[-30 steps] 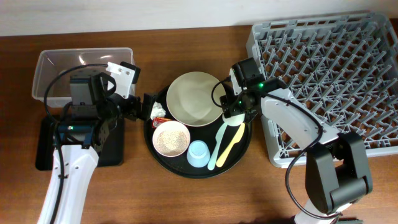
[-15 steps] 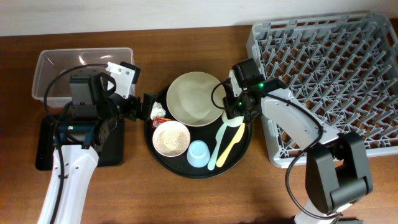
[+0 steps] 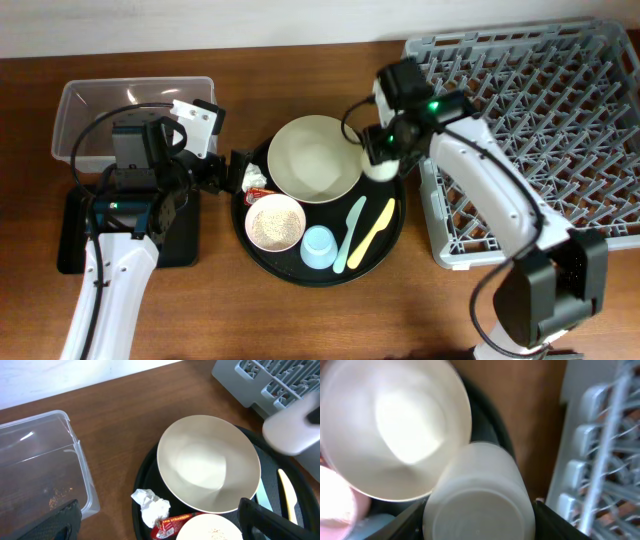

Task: Sort waste into correct bins and load items into the dishwasher rack
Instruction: 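Carry the white cup to the rack's right side and release it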

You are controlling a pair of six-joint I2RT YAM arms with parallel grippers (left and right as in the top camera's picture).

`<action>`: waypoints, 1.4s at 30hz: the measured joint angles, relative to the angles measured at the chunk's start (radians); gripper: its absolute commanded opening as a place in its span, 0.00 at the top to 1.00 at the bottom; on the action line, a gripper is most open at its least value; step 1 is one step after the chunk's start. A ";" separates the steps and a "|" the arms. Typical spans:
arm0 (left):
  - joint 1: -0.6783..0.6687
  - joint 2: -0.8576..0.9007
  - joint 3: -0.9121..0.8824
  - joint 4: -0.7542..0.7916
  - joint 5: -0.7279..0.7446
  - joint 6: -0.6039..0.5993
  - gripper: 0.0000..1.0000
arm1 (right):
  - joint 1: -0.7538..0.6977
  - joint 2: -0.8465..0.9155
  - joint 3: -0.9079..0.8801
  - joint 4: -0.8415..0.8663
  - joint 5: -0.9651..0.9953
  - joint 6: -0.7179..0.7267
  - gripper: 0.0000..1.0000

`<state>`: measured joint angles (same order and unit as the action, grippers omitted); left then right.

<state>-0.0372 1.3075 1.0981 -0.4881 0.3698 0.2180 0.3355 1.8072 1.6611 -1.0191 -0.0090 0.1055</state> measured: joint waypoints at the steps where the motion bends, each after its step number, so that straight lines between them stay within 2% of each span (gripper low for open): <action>1: 0.000 0.000 0.000 0.000 0.000 0.000 0.01 | 0.000 -0.008 0.042 -0.020 0.006 0.000 0.40; 4: 0.000 0.000 0.000 0.000 0.000 0.000 0.01 | -0.010 -0.029 0.128 -0.038 0.028 0.000 0.39; 11: 0.000 0.000 0.000 0.000 0.000 0.000 0.00 | -0.129 -0.032 0.149 -0.070 0.078 0.000 0.40; 15: 0.000 0.000 0.000 0.000 0.000 0.000 0.01 | -0.253 -0.032 0.149 -0.073 0.132 0.000 0.40; 25: 0.000 0.000 0.000 0.000 0.000 0.000 0.01 | -0.691 -0.032 0.149 -0.013 0.161 0.000 0.40; 29: 0.000 0.000 0.000 0.000 0.000 0.000 0.01 | -0.799 -0.031 0.149 0.003 0.163 0.000 0.40; 35: 0.000 0.000 0.000 0.000 0.000 0.000 0.01 | -0.877 -0.005 0.149 0.049 0.162 0.000 0.40; 42: 0.000 0.000 0.000 -0.002 0.000 0.000 0.01 | -0.887 0.080 0.149 0.060 0.162 0.017 0.40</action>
<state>-0.0372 1.3075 1.0981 -0.4896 0.3695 0.2180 -0.5510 1.8877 1.8103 -0.9592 0.1528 0.1223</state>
